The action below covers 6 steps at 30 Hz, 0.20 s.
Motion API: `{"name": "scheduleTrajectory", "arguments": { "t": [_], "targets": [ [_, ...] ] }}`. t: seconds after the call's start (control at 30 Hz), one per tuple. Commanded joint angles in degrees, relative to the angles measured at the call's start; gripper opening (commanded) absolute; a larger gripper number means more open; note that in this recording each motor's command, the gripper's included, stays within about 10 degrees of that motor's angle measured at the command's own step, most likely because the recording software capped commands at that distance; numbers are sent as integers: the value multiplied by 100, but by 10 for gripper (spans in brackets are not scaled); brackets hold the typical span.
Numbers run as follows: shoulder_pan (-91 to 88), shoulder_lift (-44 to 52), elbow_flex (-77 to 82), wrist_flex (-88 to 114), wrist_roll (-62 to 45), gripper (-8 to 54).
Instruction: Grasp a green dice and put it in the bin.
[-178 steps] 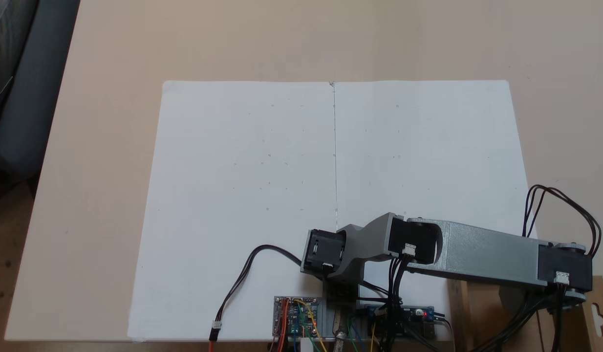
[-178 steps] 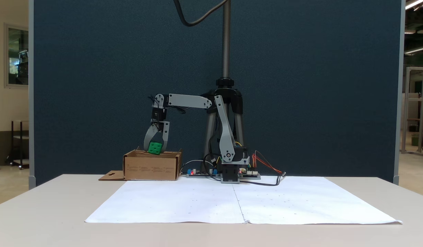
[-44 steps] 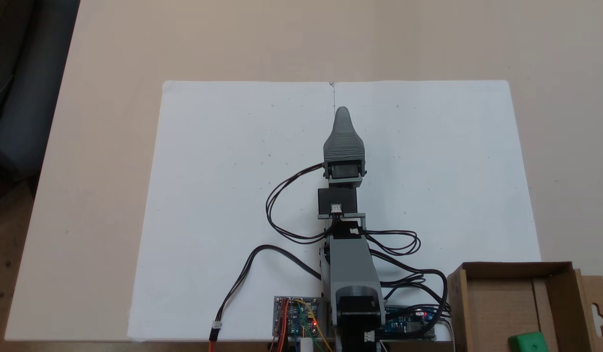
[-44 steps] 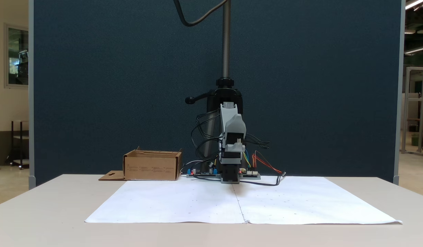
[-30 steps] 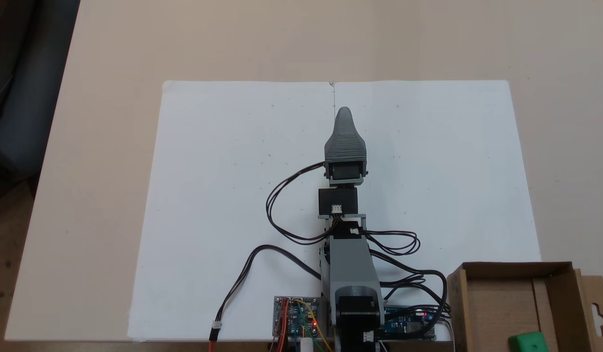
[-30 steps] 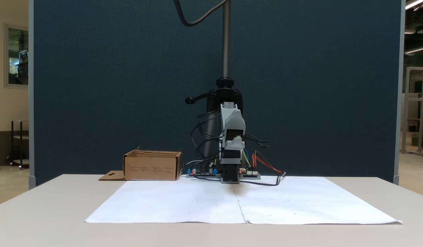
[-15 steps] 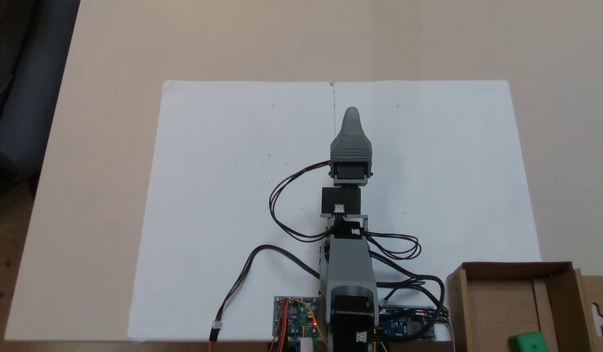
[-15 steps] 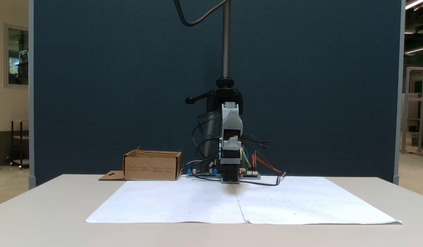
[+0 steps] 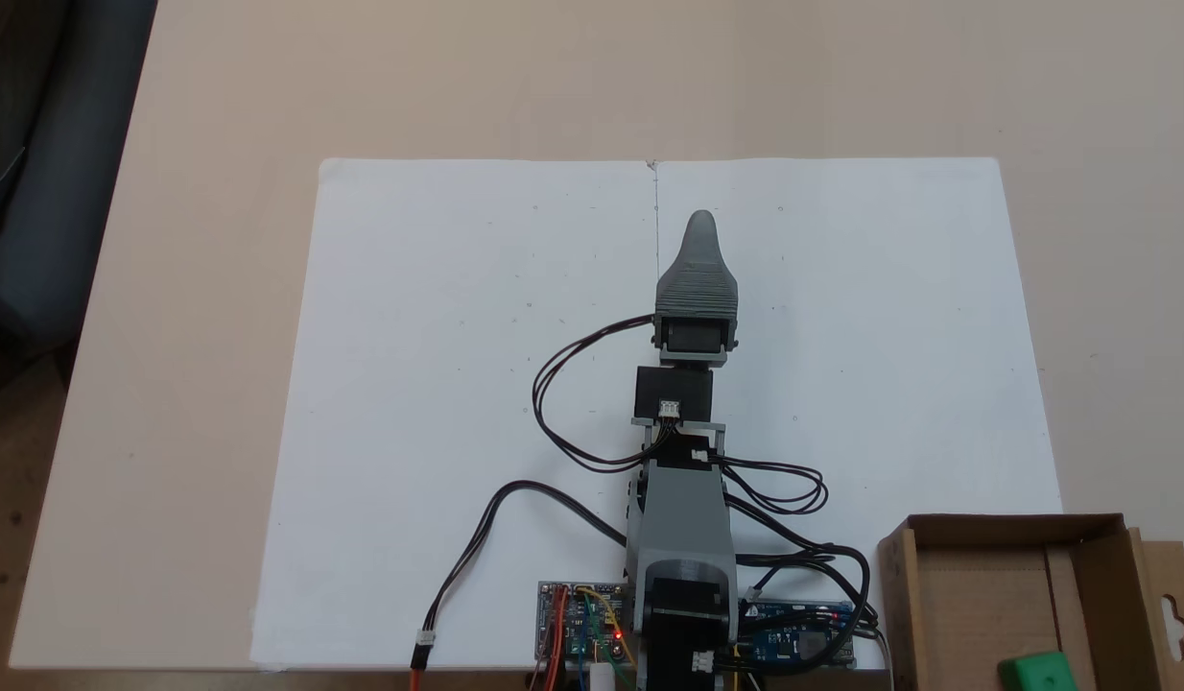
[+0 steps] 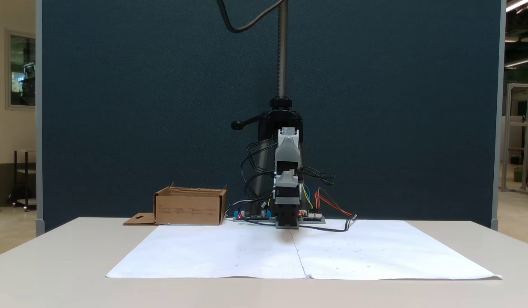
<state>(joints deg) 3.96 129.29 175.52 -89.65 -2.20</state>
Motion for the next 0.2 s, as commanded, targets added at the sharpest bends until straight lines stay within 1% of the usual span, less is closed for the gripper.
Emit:
{"name": "scheduleTrajectory", "arguments": {
  "t": [0.0,0.17],
  "targets": [
    [70,615,396,-44,-62,454],
    [53,606,404,-44,-62,454]
  ]
}}
